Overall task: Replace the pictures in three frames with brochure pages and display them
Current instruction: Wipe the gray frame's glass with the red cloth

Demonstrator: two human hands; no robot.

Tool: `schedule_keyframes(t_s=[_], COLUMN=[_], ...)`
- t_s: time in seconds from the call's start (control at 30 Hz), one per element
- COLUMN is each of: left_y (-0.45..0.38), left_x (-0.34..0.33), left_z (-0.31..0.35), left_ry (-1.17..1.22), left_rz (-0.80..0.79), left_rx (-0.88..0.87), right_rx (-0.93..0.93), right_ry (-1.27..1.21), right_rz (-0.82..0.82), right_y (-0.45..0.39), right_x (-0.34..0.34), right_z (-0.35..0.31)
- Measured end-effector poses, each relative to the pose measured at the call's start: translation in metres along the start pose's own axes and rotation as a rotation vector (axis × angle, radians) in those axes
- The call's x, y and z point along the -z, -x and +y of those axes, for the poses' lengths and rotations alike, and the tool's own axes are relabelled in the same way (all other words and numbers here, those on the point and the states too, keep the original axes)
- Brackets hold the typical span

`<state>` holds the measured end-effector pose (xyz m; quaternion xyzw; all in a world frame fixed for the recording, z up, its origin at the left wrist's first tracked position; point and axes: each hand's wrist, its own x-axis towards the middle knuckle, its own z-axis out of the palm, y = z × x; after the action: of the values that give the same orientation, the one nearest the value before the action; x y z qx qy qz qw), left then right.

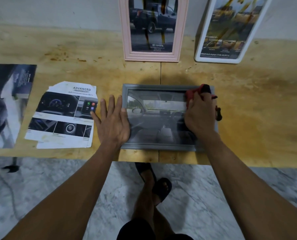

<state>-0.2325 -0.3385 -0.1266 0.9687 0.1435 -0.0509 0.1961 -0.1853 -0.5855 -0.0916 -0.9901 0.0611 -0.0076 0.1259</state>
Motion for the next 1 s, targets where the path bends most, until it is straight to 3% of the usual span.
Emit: schedule_keyframes(t_s=[0.23, 0.37, 0.5, 0.63, 0.77, 1.0], left_y=[-0.002, -0.002, -0.003, -0.004, -0.004, -0.003], left_x=[0.002, 0.003, 0.003, 0.004, 0.004, 0.004], left_z=[-0.003, -0.004, -0.005, -0.004, -0.004, -0.002], left_ry=[-0.002, -0.005, 0.001, 0.039, 0.037, 0.023], left_rz=[-0.036, -0.060, -0.104, -0.110, -0.104, -0.094], left_rx=[-0.018, -0.016, -0.007, 0.001, 0.002, 0.000], right_rx=[0.030, 0.171, 0.250, 0.301, 0.328, 0.095], right_ry=[-0.312, -0.321, -0.325, -0.317, -0.254, -0.036], right_rz=[-0.086, -0.117, -0.257, -0.308, -0.241, -0.134], right_y=[-0.003, 0.002, 0.015, 0.026, 0.043, 0.028], right_x=[-0.019, -0.025, -0.029, -0.030, -0.023, 0.004], right_z=[-0.080, -0.118, -0.140, -0.129, -0.104, -0.022])
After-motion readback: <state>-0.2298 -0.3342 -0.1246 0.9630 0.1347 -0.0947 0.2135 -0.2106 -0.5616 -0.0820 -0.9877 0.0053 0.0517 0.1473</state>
